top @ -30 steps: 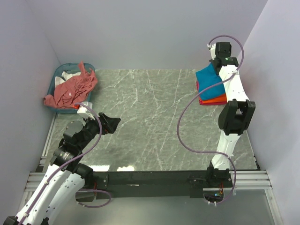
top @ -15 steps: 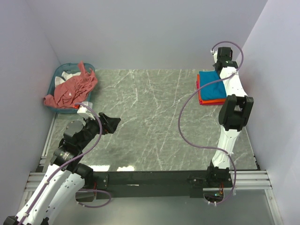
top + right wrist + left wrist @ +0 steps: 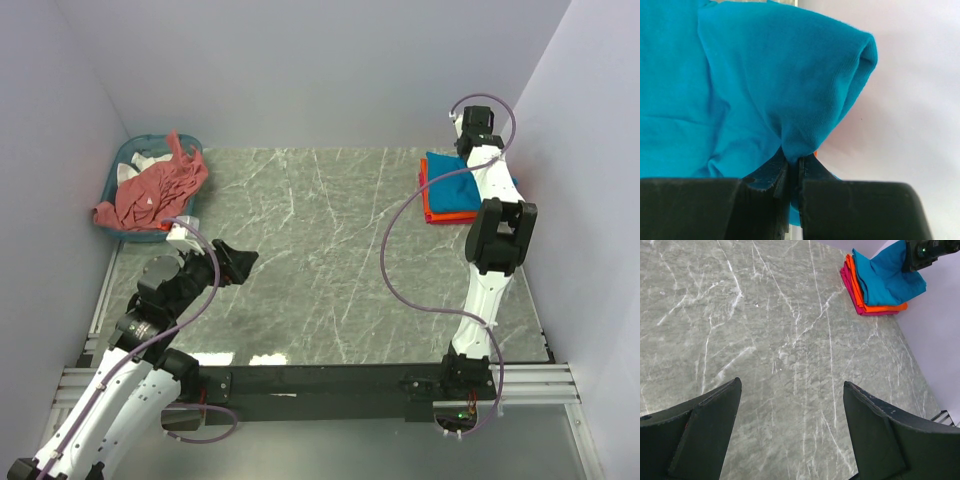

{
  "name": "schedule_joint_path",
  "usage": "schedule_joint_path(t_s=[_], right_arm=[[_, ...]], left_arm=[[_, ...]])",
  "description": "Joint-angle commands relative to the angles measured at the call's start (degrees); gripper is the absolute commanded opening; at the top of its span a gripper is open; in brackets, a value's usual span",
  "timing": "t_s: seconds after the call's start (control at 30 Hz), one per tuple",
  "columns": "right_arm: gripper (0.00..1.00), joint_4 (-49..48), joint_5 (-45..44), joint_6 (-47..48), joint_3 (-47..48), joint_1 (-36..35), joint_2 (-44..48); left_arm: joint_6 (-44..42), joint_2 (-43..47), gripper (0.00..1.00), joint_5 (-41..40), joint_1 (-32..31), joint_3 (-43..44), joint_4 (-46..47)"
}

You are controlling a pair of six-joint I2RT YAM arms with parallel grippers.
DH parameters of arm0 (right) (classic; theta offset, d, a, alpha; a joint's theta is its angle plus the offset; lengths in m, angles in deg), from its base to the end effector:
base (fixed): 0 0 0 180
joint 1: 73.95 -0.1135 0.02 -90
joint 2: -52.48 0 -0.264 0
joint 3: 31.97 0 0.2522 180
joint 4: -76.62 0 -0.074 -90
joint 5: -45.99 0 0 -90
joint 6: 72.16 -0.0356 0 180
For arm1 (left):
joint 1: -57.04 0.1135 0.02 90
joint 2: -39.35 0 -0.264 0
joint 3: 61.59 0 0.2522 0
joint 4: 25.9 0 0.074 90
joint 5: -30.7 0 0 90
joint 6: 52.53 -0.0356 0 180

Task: Fold and stack the t-shirts
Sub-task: Neatly place the folded tshirt to the corner

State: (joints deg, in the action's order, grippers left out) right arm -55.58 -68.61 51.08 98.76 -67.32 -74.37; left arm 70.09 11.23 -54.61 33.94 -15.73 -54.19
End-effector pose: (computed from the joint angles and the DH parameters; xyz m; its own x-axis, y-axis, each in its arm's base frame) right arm 0.5015 -0.0732 0.2680 -0.7971 -0.4091 -0.4442 -0.0408 0.7703 -0.6363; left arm 0.1230 -0.0556 0.2947 -0.3925 -0.4167 -0.8200 0.3008 0.7843 -0.5426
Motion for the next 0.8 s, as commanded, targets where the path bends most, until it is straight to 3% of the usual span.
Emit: schedule_joint_path(t_s=[0.0,0.5,0.53,0.67,0.77], right_arm=[[0.0,-3.3,-1.6,0.8,1.6,0.7,-0.1],[0.04,-5.6,-3.3,2.1,2.2,1.2,-2.9],[0.06,-6.3,-3.8,2.3,2.2,1.3,-3.1],[0.55,-9.6,-8.6,4.1,3.0,1.3,-5.3],[0.62,-10.3,-12.0,4.5,6.8,1.3,-8.1]], left_arm=[[-0.5,-0.4,0.88,0.1,0.2,0.3,1.4],[-0.8,-1.5,0.88,0.0,0.2,0.7,1.3],[-0.8,-1.6,0.88,0.0,0.2,0.7,1.3],[-0.9,-1.8,0.88,-0.1,0.2,0.8,1.1],[-1.1,-2.0,0.88,-0.2,0.2,0.9,0.9]])
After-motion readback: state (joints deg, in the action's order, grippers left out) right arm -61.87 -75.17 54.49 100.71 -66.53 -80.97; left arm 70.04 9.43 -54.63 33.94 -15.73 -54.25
